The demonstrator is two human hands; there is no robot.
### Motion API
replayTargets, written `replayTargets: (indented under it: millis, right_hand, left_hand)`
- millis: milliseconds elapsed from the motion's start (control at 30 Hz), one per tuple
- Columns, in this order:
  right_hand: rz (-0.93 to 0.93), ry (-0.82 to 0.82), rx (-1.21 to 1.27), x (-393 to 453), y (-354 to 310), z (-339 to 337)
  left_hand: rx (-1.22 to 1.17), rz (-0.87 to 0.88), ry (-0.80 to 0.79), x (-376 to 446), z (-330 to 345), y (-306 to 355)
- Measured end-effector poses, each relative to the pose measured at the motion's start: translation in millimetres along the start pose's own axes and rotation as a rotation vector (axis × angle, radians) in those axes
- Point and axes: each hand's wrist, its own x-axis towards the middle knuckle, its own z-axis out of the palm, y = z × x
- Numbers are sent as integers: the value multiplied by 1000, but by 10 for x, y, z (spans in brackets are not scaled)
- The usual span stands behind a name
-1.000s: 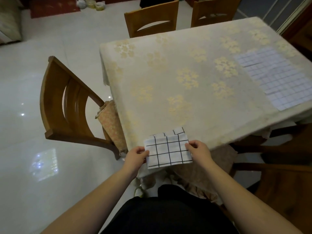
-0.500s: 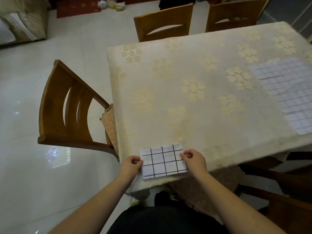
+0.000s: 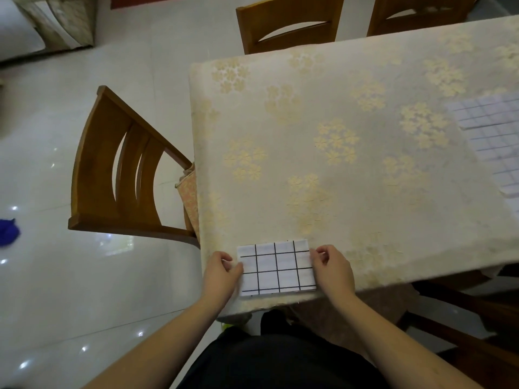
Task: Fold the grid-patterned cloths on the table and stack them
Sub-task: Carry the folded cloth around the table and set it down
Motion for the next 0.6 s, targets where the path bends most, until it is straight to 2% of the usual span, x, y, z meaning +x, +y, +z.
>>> replayTargets:
  millis: [67, 133, 167, 233, 367, 467, 600]
  right_hand:
    - [-133, 80, -51, -15, 2, 11]
    - [-316, 102, -141, -39, -1, 76]
    - [-410, 103, -209, -49, -3, 136]
    - [-568, 106, -397, -67, -8, 290]
    - [-630, -55, -614, 11, 8, 464]
    - [-599, -143, -672, 71, 48, 462]
    - [-591, -178, -683, 94, 55, 475]
  left_hand:
    - [190, 256, 82, -50, 32, -5]
    - [417, 629, 89, -42, 107, -40]
    - [540, 777, 64, -11, 157, -65]
    - [759, 920, -41, 75, 255, -114]
    - [931, 888, -219, 149, 388, -119]
    - [962, 844, -268, 147, 432, -119]
    - [951, 787, -295, 162, 421, -125]
